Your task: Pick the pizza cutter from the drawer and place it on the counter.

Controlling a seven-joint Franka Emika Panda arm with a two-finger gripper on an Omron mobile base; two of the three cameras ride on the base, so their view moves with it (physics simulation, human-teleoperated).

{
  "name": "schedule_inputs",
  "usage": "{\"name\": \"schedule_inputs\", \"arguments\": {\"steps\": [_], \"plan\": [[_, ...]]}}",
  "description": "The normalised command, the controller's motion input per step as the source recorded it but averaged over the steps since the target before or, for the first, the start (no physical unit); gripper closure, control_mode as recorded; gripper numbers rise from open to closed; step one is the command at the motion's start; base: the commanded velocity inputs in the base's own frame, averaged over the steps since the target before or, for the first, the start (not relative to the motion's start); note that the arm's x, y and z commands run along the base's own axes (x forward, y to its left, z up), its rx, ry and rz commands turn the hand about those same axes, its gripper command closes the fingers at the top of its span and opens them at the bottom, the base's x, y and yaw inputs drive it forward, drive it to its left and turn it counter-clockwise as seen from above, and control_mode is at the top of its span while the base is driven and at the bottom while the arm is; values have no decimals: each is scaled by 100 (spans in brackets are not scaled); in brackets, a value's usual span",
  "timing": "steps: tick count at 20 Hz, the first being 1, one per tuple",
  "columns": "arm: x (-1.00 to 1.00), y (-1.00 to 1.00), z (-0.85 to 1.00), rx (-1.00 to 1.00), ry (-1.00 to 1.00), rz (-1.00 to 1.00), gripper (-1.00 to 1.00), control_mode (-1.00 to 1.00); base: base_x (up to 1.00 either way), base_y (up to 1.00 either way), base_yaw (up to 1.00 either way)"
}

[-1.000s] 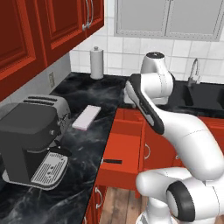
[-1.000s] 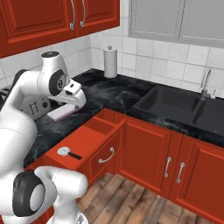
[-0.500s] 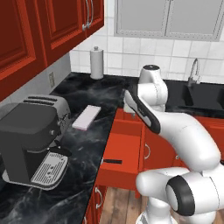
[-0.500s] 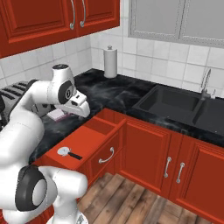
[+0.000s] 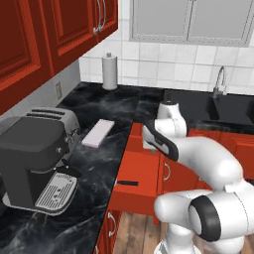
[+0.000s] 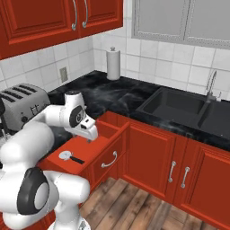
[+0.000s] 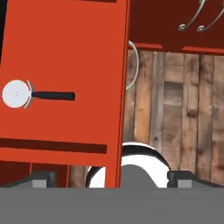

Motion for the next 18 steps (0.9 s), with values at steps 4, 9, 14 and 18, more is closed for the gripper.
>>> {"name": "schedule_inputs", "arguments": {"steps": [4, 9, 14, 18], "plan": [[0, -10, -91, 0, 4, -1, -100, -100, 0, 0, 0], [0, 0, -72, 0, 0, 0, -100, -100, 0, 0, 0], [4, 0, -63, -1, 0, 0, -100, -100, 0, 0, 0], [6, 0, -64, -6, 0, 0, -100, -100, 0, 0, 0]]}}
